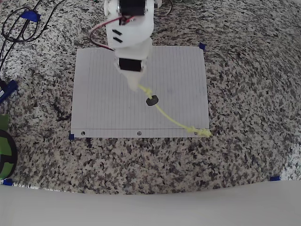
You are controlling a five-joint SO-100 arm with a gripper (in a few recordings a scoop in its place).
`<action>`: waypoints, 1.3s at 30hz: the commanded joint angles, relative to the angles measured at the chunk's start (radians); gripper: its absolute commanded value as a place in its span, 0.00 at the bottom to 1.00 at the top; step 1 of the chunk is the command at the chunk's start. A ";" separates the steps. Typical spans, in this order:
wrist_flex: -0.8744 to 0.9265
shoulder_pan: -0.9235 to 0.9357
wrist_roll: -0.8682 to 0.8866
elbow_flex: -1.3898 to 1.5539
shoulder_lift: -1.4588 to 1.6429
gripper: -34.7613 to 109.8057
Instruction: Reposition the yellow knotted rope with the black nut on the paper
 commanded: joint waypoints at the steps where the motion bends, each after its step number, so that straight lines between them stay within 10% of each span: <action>1: 0.034 0.032 0.026 -0.014 0.135 0.24; 39: -0.005 0.727 0.291 -0.005 0.385 0.24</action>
